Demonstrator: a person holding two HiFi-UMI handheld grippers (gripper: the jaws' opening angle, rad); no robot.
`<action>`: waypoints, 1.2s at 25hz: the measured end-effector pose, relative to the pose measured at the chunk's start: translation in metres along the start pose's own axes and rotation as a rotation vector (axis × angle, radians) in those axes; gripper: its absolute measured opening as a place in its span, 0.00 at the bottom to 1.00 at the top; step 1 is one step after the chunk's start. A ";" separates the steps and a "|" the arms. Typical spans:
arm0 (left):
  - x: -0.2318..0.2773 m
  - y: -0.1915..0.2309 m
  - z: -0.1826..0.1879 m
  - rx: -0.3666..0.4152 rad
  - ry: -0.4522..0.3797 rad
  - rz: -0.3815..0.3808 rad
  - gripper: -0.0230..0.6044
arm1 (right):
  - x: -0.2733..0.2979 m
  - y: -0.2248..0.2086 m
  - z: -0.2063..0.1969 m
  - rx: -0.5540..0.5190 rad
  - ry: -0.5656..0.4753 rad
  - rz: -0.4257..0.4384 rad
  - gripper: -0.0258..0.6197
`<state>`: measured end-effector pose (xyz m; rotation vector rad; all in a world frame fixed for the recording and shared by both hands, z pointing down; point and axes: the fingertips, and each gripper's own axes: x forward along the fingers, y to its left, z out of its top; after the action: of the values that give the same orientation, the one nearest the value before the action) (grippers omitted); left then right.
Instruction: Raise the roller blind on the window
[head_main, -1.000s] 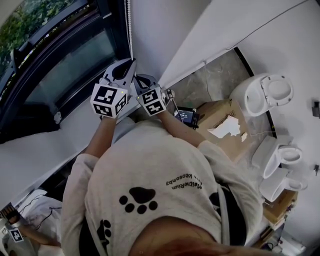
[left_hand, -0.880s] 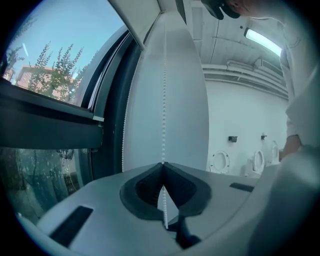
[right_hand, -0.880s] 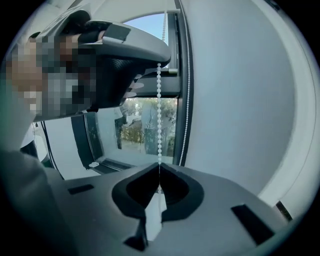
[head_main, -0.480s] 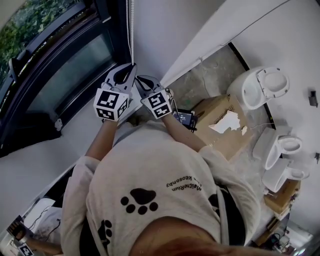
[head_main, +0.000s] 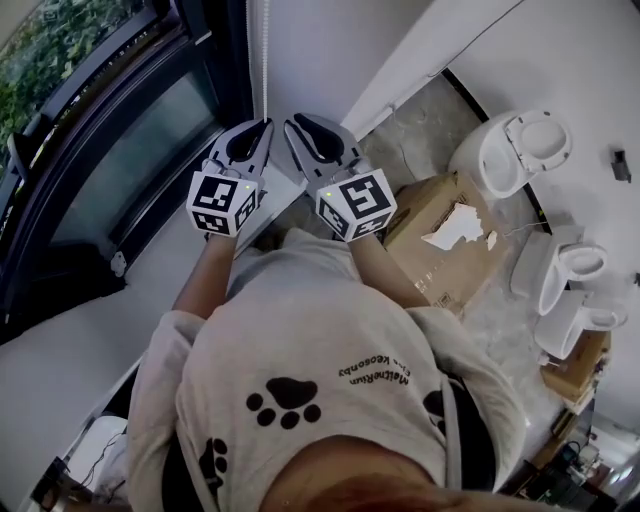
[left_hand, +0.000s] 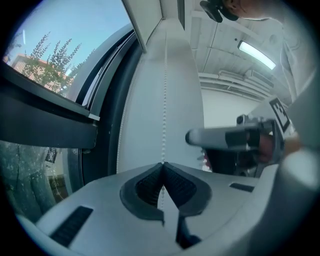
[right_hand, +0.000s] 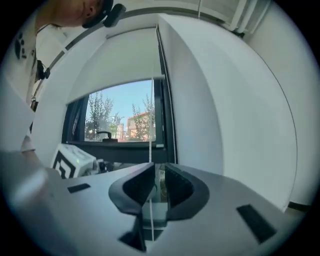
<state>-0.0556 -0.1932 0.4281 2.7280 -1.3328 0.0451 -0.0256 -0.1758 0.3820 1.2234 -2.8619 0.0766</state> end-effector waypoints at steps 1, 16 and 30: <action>0.001 0.000 0.001 0.001 -0.003 -0.004 0.05 | -0.001 -0.001 0.019 0.000 -0.029 -0.001 0.14; 0.007 -0.010 0.000 0.015 0.004 -0.046 0.05 | 0.034 0.012 0.162 -0.087 -0.086 0.066 0.14; 0.002 -0.006 -0.021 0.005 0.019 -0.063 0.05 | 0.041 0.013 0.142 -0.129 -0.078 -0.014 0.05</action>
<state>-0.0494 -0.1894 0.4490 2.7643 -1.2427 0.0696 -0.0644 -0.2042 0.2416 1.2480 -2.8706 -0.1567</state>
